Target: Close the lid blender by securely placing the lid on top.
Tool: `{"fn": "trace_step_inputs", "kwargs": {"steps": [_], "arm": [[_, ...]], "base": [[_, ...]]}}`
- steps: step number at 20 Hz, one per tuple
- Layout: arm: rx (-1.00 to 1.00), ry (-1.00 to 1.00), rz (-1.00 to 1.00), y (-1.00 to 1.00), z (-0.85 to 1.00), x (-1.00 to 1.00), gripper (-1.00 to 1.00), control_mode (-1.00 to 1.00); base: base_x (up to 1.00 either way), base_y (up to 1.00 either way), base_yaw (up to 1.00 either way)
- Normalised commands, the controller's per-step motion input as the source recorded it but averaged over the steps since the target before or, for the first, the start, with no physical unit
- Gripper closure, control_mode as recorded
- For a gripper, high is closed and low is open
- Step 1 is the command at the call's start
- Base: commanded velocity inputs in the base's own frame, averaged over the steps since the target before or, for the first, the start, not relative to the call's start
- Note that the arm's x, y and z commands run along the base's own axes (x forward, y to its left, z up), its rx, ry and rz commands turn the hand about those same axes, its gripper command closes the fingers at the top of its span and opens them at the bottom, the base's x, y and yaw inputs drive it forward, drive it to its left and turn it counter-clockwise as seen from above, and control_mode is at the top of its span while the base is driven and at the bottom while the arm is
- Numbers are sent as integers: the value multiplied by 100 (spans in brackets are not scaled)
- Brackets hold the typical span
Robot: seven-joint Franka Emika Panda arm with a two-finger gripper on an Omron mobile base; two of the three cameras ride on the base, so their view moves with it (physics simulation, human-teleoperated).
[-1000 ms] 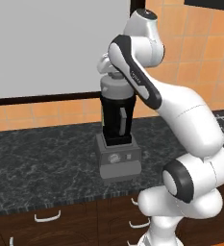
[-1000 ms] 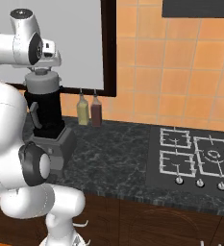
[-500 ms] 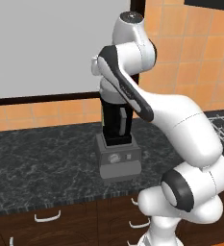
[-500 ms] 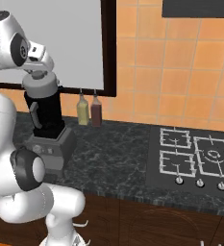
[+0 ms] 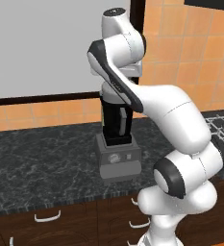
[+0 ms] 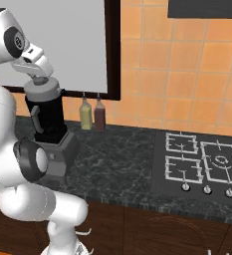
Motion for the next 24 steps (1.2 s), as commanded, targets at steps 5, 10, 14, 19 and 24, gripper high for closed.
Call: {"fn": "trace_step_inputs", "kwargs": {"steps": [5, 10, 14, 19, 24], "arm": [[0, 15, -16, 0, -18, -12, 100, -100], [2, -2, 0, 0, -5, -9, -100, -100], [-4, -21, 0, 7, 19, -45, -100, -100], [-9, -29, 0, 3, 1, -77, -100, -100], [-29, -23, 4, 82, -63, -100, -100, -100]], "base": [[0, 0, 0], [0, 0, 0], [0, 0, 0], [0, 0, 0], [0, 0, 0]]}}
